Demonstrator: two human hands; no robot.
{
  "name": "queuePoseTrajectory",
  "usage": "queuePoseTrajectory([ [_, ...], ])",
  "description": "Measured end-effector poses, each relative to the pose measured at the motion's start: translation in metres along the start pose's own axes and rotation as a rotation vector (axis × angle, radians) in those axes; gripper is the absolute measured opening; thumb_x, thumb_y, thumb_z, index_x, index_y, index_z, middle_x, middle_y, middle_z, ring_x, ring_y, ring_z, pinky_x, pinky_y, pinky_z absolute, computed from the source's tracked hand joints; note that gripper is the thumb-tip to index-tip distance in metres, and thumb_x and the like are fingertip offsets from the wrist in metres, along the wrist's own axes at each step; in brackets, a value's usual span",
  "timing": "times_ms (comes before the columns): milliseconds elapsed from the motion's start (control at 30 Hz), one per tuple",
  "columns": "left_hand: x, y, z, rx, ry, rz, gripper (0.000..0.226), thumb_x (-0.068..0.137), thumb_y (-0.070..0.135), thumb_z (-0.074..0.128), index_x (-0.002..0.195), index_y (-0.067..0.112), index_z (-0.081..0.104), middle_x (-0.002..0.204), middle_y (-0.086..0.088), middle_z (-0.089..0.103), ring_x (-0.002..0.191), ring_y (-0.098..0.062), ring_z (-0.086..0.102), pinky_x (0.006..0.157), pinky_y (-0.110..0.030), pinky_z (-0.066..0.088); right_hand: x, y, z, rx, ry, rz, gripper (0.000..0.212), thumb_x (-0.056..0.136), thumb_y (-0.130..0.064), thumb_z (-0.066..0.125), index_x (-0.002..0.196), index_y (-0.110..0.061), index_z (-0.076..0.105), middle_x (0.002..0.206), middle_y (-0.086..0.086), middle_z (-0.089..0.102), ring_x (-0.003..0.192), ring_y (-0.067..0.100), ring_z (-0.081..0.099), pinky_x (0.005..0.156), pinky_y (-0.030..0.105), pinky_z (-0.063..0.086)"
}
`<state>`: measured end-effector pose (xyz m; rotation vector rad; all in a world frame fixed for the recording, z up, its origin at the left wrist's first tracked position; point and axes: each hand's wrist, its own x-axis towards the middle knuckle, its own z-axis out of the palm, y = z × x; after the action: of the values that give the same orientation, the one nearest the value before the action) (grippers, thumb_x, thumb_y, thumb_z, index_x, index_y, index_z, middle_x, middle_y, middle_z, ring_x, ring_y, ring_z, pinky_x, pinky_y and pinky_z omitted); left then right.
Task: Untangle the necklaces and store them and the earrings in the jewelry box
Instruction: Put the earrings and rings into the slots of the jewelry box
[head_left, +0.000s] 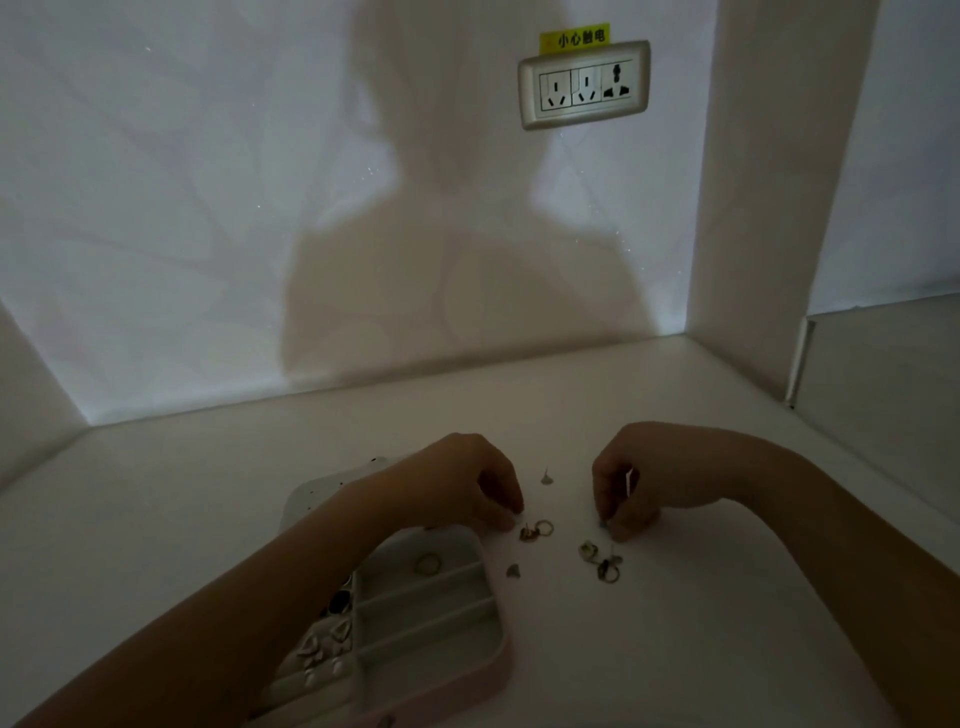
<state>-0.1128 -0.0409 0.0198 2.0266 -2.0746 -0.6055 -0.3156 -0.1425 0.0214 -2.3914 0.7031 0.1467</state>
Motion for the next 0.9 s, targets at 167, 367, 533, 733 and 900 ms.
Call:
queuePoseTrajectory([
  [167, 0.002, -0.003, -0.001, -0.025, 0.026, 0.018, 0.016, 0.076, 0.024, 0.076, 0.091, 0.021, 0.075, 0.09, 0.01, 0.071, 0.084, 0.001, 0.063, 0.072, -0.003, 0.043, 0.006, -0.004, 0.009, 0.049, 0.085, -0.047, 0.011, 0.071, -0.023, 0.081, 0.078, -0.027, 0.073, 0.077, -0.01, 0.07, 0.063, -0.003, 0.061, 0.058, 0.009, 0.043],
  [367, 0.001, -0.005, -0.004, -0.056, 0.057, 0.016, 0.013, 0.076, 0.024, 0.075, 0.089, 0.021, 0.076, 0.075, 0.021, 0.065, 0.075, 0.008, 0.061, 0.069, -0.002, 0.043, 0.006, -0.005, 0.009, 0.032, 0.07, -0.037, 0.015, 0.07, -0.027, 0.082, 0.079, -0.03, 0.071, 0.084, -0.009, 0.069, 0.066, -0.002, 0.06, 0.058, 0.01, 0.043],
  [533, -0.009, 0.001, -0.017, -0.272, 0.139, -0.044, 0.011, 0.073, 0.019, 0.078, 0.083, 0.021, 0.074, 0.082, 0.011, 0.07, 0.076, 0.006, 0.063, 0.073, -0.005, 0.045, 0.007, -0.017, 0.008, 0.082, 0.292, -0.104, 0.023, 0.067, -0.039, 0.081, 0.087, -0.035, 0.07, 0.085, -0.014, 0.067, 0.074, -0.002, 0.06, 0.065, 0.015, 0.045],
  [733, -0.036, 0.006, -0.035, -0.533, 0.206, -0.176, 0.009, 0.076, 0.026, 0.074, 0.082, 0.024, 0.069, 0.081, 0.007, 0.071, 0.08, -0.003, 0.065, 0.078, -0.02, 0.048, 0.006, -0.052, 0.026, 0.298, 0.409, -0.296, 0.02, 0.069, -0.029, 0.081, 0.086, -0.028, 0.071, 0.082, -0.008, 0.072, 0.076, 0.0, 0.066, 0.071, 0.014, 0.052],
  [900, -0.06, 0.013, -0.038, -0.561, 0.263, -0.203, 0.005, 0.079, 0.022, 0.071, 0.08, 0.019, 0.067, 0.078, 0.005, 0.068, 0.074, -0.004, 0.062, 0.073, -0.02, 0.047, 0.011, -0.07, 0.04, 0.368, 0.54, -0.361, 0.003, 0.076, -0.028, 0.074, 0.077, -0.03, 0.073, 0.071, -0.005, 0.072, 0.065, 0.008, 0.067, 0.066, 0.022, 0.056],
])
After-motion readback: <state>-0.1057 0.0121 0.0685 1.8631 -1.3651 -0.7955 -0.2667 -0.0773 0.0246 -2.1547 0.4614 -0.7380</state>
